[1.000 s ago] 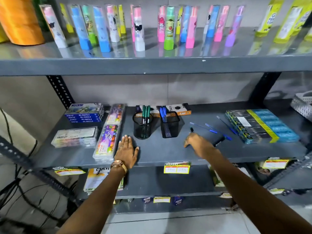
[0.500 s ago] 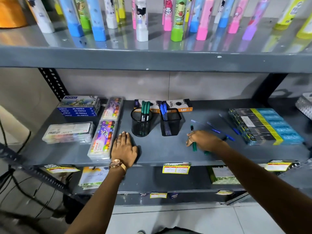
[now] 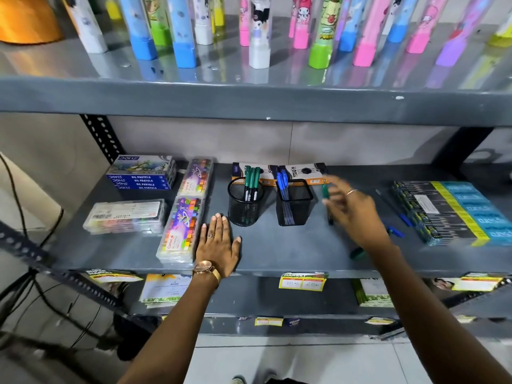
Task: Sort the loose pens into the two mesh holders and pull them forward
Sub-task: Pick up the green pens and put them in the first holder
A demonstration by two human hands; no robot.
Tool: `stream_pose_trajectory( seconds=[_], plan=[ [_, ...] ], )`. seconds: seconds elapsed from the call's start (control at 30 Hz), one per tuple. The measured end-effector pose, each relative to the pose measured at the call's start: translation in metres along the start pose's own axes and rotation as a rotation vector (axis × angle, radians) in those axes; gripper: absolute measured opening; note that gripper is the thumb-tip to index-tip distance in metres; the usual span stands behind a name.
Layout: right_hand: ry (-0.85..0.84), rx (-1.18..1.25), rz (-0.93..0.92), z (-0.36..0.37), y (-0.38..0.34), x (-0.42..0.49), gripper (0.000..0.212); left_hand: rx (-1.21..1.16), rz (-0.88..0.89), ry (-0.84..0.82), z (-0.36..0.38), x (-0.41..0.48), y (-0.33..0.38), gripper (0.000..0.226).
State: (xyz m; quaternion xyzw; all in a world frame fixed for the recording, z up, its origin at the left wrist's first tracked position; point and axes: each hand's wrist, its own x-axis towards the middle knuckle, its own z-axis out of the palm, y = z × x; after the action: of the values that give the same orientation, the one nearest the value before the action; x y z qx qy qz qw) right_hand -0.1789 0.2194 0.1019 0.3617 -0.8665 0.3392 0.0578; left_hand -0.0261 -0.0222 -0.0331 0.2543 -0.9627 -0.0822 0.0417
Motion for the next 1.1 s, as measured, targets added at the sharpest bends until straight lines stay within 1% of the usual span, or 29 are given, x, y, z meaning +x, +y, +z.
stream_pose_trajectory(
  seconds=[0.07,0.17,0.27,0.33,0.4,0.53,0.63,0.73,0.93,1.0,1.1],
  plan=[
    [0.175,0.228,0.068,-0.005,-0.022,0.010,0.051,-0.014,0.019,0.009,0.000,-0.001,-0.002,0.082],
    [0.333,0.459,0.061,0.002,-0.049,0.035,0.043,-0.043,0.053,0.030,-0.002,-0.006,-0.004,0.080],
    [0.357,0.601,0.022,0.027,-0.069,0.064,0.042,-0.075,0.063,0.038,-0.004,-0.008,-0.003,0.081],
    [0.347,0.634,-0.005,0.049,-0.079,0.081,0.038,-0.081,0.061,0.034,-0.006,-0.008,-0.003,0.082],
    [0.309,0.627,-0.007,0.070,-0.088,0.095,0.040,-0.080,0.061,0.035,-0.006,-0.008,-0.003,0.081],
    [0.136,0.458,0.039,0.107,-0.098,0.107,0.041,-0.088,0.062,0.063,-0.005,-0.008,-0.003,0.078],
    [0.024,0.214,0.085,0.127,-0.100,0.107,0.038,-0.097,0.063,0.073,-0.006,-0.009,-0.003,0.076],
    [-0.062,-0.046,0.056,0.135,-0.103,0.104,0.044,-0.097,0.062,0.078,-0.007,-0.009,-0.003,0.075],
    [-0.076,-0.320,0.060,0.130,-0.107,0.104,0.044,-0.093,0.058,0.074,-0.005,-0.008,-0.004,0.073],
    [-0.073,-0.357,0.044,0.126,-0.106,0.104,0.044,-0.082,0.060,0.075,-0.005,-0.008,-0.004,0.074],
    [-0.092,-0.339,0.003,0.117,-0.106,0.101,0.056,-0.075,0.063,0.067,-0.005,-0.008,-0.004,0.075]
  ],
)
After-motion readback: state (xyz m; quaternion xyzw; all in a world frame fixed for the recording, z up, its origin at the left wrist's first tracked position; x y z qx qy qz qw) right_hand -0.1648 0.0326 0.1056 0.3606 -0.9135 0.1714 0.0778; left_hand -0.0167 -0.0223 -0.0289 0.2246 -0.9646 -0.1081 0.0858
